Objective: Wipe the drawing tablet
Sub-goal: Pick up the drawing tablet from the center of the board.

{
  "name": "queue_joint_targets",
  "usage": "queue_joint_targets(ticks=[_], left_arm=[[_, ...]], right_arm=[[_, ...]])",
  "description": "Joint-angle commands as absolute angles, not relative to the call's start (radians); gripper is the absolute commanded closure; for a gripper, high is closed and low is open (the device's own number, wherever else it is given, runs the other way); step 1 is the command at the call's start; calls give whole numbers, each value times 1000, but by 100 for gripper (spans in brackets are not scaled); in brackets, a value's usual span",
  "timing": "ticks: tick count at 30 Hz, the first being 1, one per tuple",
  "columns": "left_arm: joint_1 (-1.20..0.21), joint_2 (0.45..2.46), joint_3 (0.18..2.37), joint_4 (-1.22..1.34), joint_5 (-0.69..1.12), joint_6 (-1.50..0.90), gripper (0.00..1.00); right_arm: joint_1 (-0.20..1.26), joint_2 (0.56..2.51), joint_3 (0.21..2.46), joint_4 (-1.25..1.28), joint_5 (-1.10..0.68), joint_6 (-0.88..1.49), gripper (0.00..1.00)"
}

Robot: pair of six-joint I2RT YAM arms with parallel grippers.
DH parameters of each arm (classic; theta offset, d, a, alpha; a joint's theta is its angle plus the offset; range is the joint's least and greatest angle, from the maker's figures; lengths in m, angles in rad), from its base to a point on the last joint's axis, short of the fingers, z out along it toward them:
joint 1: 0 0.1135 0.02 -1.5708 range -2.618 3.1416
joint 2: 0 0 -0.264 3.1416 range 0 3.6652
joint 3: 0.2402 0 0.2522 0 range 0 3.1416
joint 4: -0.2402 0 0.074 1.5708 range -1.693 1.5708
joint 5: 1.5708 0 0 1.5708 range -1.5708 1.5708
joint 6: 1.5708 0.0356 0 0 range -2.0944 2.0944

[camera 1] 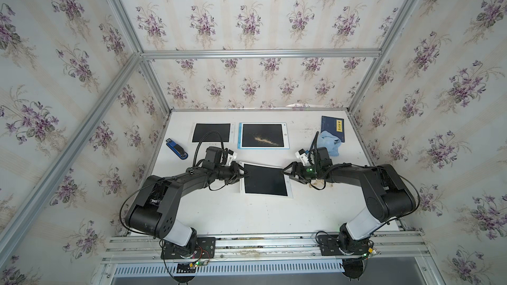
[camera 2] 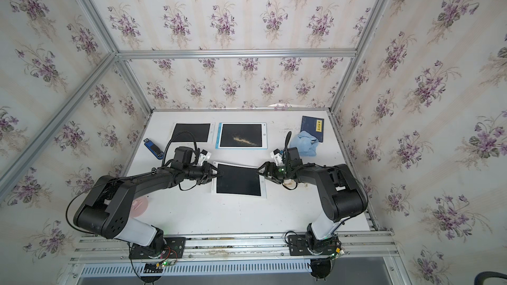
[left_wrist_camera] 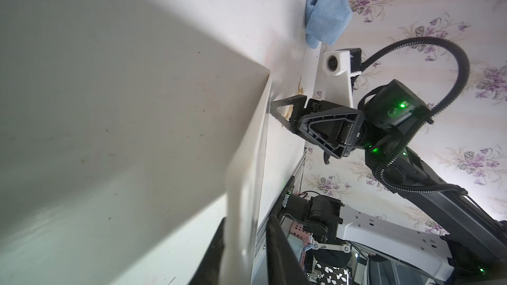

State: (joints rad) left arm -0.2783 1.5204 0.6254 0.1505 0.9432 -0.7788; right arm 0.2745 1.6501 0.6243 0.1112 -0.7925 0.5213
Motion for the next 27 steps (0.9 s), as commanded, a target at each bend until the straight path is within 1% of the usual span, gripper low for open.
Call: queue_joint_targets(ticks=[1, 4, 6, 11, 14, 16, 20, 24, 27], left_arm=[[-275, 1504, 630, 181, 970, -785, 81], [-276, 1495, 629, 169, 970, -775, 95], [-275, 1492, 626, 163, 968, -767, 100], [-276, 1461, 629, 106, 947, -708, 100], [-279, 1422, 674, -28, 895, -591, 100], [-282, 1355, 712, -102, 860, -519, 100], [-298, 1271, 788, -162, 802, -437, 100], [-369, 1198, 885, -216, 677, -314, 100], [-467, 1163, 944, -239, 515, -189, 100]], right_arm=[[275, 1667, 613, -14, -686, 530, 21], [273, 1668, 618, -12, -689, 534, 21], [271, 1664, 623, -17, -693, 532, 21], [234, 1600, 663, -66, -680, 523, 22], [185, 1524, 710, -114, -623, 521, 21], [160, 1477, 750, -142, -575, 525, 20], [118, 1436, 827, -183, -495, 546, 19], [90, 1445, 910, -227, -339, 568, 17], [72, 1482, 986, -292, -187, 603, 16]])
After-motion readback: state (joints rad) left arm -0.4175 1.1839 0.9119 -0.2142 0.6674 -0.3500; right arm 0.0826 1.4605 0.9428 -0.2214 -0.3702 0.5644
